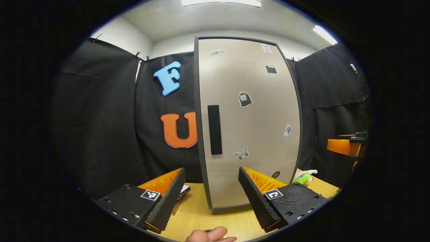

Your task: Open the cabinet door with the right hand, grasp the bottle in the cabinet with the left hand and place it on the coaster, then close the cabinet door with the right hand.

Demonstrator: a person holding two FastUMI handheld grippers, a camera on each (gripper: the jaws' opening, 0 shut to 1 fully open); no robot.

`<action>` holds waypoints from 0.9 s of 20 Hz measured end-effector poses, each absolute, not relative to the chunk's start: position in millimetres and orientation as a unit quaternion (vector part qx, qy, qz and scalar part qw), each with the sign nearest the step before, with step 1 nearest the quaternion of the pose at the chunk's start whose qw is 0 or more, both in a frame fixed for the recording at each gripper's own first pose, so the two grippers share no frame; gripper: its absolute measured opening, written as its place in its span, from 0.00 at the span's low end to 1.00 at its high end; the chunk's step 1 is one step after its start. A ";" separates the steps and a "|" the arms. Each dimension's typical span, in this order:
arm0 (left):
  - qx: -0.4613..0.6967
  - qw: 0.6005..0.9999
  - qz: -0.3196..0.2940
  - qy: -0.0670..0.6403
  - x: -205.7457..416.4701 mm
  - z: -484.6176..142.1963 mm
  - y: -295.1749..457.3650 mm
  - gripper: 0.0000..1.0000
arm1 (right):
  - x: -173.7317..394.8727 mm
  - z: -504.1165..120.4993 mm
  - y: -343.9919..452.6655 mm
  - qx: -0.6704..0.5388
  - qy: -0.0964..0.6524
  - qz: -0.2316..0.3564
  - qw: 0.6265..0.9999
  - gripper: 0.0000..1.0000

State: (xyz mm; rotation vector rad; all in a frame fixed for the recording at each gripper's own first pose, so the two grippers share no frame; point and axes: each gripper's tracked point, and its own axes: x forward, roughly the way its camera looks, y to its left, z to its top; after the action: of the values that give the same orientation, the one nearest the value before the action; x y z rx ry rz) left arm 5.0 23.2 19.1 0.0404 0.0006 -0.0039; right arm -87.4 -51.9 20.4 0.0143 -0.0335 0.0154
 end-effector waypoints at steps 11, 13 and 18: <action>0.020 1.000 0.012 0.005 -6.6 17.6 29.6 0.96 | -95.6 14.2 -50.8 0.010 -0.005 0.027 1.000 0.94; 0.020 1.000 0.015 0.007 -10.1 17.0 31.4 0.96 | -96.0 10.8 -50.4 0.012 0.000 0.028 1.000 0.95; 0.021 0.999 0.022 0.014 -14.3 11.8 37.9 0.96 | -98.2 10.7 -44.9 0.016 0.001 0.033 0.999 0.95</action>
State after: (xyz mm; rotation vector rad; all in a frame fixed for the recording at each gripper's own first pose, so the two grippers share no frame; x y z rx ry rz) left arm -14.3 37.9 11.8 0.0412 0.0277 0.0441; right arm -98.2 -44.9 10.7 0.0311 0.0026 0.0665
